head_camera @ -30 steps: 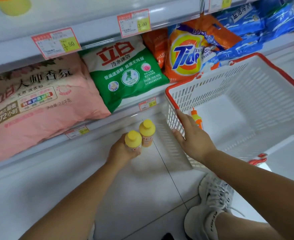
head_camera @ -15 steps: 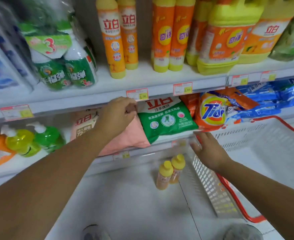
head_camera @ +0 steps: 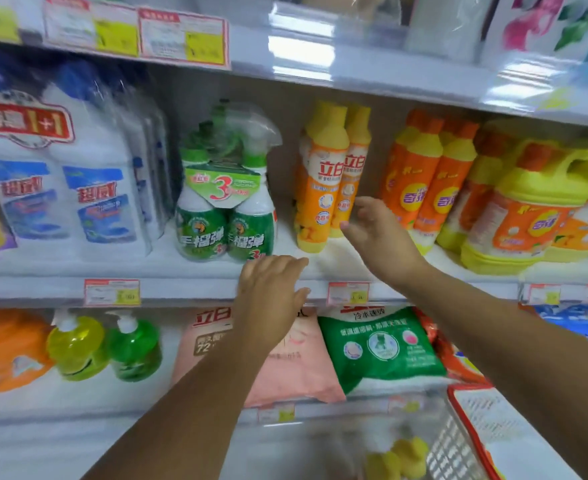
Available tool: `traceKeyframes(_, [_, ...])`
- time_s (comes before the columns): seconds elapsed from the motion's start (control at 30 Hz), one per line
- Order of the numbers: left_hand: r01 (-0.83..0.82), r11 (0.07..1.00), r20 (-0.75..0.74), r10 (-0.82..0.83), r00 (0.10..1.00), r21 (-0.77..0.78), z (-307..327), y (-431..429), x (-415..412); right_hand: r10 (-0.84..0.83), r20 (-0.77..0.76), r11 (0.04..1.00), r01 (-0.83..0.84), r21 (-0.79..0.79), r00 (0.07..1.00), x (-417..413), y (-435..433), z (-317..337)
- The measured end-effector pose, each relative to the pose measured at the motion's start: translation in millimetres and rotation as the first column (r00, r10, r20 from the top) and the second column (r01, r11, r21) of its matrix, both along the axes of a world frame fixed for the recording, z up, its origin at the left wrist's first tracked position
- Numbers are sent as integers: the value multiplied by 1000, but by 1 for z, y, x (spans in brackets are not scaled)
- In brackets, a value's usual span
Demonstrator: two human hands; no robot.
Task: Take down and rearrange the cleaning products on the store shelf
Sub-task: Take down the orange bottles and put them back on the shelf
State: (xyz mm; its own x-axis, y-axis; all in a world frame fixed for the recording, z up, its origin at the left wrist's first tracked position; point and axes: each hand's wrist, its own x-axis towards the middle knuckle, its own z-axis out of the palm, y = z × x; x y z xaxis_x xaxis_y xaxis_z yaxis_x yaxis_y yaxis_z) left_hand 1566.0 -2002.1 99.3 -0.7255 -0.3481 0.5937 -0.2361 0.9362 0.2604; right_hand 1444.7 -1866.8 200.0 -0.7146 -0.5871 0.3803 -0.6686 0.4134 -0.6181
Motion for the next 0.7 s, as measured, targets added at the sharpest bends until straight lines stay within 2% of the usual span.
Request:
traceKeyframes(0.17, [75, 991, -23, -73, 997, 109, 7, -13, -3, -50, 114, 992, 62, -110, 992, -23, -48, 32])
traceKeyframes(0.33, [102, 990, -25, -100, 995, 94, 5, -19, -3, -94, 108, 982, 110, -151, 990, -27, -73, 43])
traceKeyframes(0.47, [89, 990, -1, -90, 996, 105, 8, -17, -2, -50, 132, 977, 76, -200, 990, -18, -71, 41])
traceKeyframes(0.53, [75, 979, -25, -71, 997, 192, 14, -14, -1, -2, 150, 976, 35, -217, 989, -8, -57, 42])
traceKeyframes(0.63, [80, 921, -147, -25, 989, 381, 27, -7, 0, 66, 125, 978, -39, -206, 990, 4, -22, 41])
traceKeyframes(0.7, [107, 898, -163, -40, 986, 426, 38, 3, 1, 108, 117, 968, -77, -241, 987, 17, 5, 42])
